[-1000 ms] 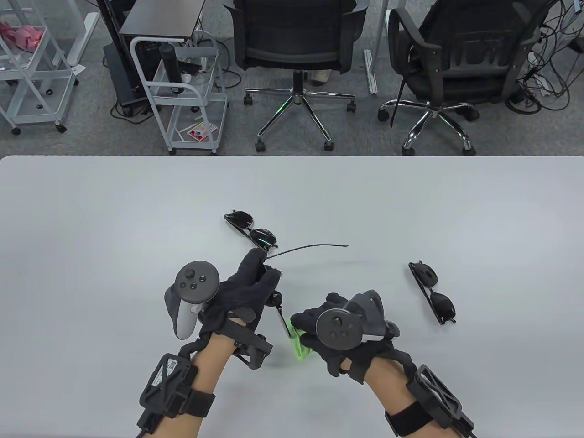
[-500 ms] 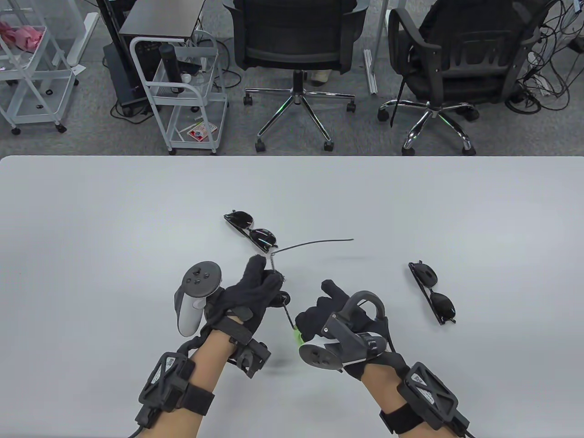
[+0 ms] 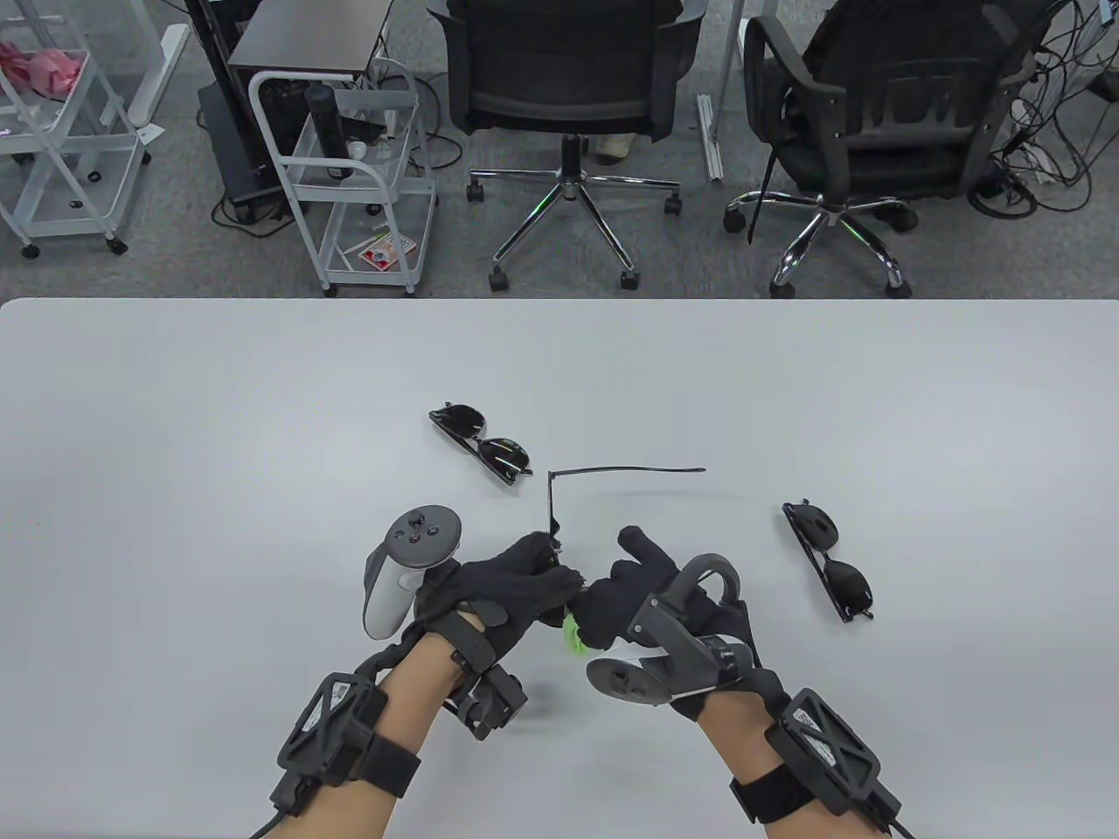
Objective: Dust sunglasses
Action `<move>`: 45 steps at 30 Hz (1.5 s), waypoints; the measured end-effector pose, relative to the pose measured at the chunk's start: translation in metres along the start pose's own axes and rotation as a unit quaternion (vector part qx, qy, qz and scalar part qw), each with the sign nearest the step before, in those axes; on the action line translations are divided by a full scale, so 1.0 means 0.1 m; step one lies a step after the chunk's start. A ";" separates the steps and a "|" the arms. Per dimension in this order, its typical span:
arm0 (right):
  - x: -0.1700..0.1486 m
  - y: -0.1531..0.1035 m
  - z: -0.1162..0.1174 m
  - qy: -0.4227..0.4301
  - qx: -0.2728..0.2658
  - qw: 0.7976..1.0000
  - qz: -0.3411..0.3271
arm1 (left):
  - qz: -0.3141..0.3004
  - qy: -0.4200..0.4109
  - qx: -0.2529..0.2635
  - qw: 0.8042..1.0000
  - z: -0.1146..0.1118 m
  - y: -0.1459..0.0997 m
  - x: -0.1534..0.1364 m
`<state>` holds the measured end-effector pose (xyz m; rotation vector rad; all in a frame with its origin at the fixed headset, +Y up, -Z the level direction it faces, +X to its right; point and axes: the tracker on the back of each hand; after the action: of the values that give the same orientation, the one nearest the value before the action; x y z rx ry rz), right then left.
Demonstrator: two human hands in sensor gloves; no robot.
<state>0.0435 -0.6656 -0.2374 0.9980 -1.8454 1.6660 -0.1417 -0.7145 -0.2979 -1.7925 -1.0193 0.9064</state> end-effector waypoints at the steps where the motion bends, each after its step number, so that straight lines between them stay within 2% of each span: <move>1: 0.00 0.00 -0.01 -0.001 0.000 1.000 0.000 | -0.005 0.019 0.009 1.000 0.01 0.00 0.02; 5: -0.02 0.00 -0.04 -0.039 -0.001 0.999 0.021 | -0.007 0.015 0.043 0.999 0.09 -0.01 0.05; 7: -0.08 0.01 -0.03 -0.081 0.031 0.995 0.042 | -0.007 0.035 0.067 0.997 0.18 -0.02 0.05; 9: -0.17 -0.02 0.00 -0.079 0.037 0.995 0.057 | -0.003 0.038 0.079 0.996 0.26 -0.02 0.01; 13: -0.34 -0.09 0.10 -0.098 0.071 0.989 0.088 | 0.004 0.032 0.087 0.996 0.40 -0.02 -0.03; 16: -0.37 -0.10 0.14 -0.086 0.072 0.989 0.092 | 0.009 0.033 0.072 0.997 0.37 -0.01 -0.05; 19: -0.27 -0.08 0.13 -0.168 0.089 0.979 0.075 | 0.011 0.047 0.068 0.997 0.33 -0.01 -0.04; 23: -0.12 -0.06 0.00 -0.108 0.016 0.993 0.051 | 0.010 0.006 0.046 0.999 0.29 0.00 -0.05; 26: 0.10 0.00 -0.10 -0.110 -0.025 0.993 0.021 | -0.007 -0.023 0.009 1.000 0.10 -0.01 0.03; 27: 0.16 0.02 -0.11 -0.110 -0.025 0.993 0.013 | -0.012 -0.023 0.008 1.000 0.05 -0.02 0.06; 28: 0.18 0.03 -0.10 -0.140 -0.009 0.990 0.021 | -0.015 0.010 0.029 0.999 0.05 -0.03 0.09; 29: 0.15 0.01 -0.10 -0.169 -0.002 0.985 0.020 | -0.025 0.022 0.017 0.999 0.05 -0.01 0.09; 30: 0.12 0.00 -0.09 -0.152 -0.016 0.988 0.021 | -0.019 0.010 0.011 1.000 0.05 -0.02 0.08; 32: 0.03 0.00 -0.08 -0.071 -0.029 0.996 0.035 | -0.014 -0.011 0.032 0.999 0.06 -0.01 0.09; 35: -0.02 0.00 -0.08 -0.111 -0.021 0.992 0.051 | -0.019 0.004 0.048 0.999 0.09 -0.01 0.12; 39: -0.17 -0.04 -0.03 -0.091 -0.013 0.993 0.075 | -0.019 0.020 0.065 0.997 0.17 -0.03 0.11; 42: -0.33 -0.09 0.05 -0.071 0.013 0.992 0.104 | -0.016 0.030 0.085 0.996 0.27 -0.04 0.09; 45: -0.44 -0.12 0.15 -0.087 0.046 0.987 0.124 | -0.013 0.046 0.100 0.994 0.35 -0.05 0.07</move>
<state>0.0824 -0.6708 -0.2647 1.0133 -2.0950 1.8760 -0.1709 -0.6950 -0.3077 -1.6330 -0.8609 0.8700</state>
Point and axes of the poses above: the tracker on the back of each hand, its own x axis roughly to the thumb side, its own y axis roughly from the wrist to the fingertips, z = x × y, and after that the axes turned 12 degrees about x, right-handed
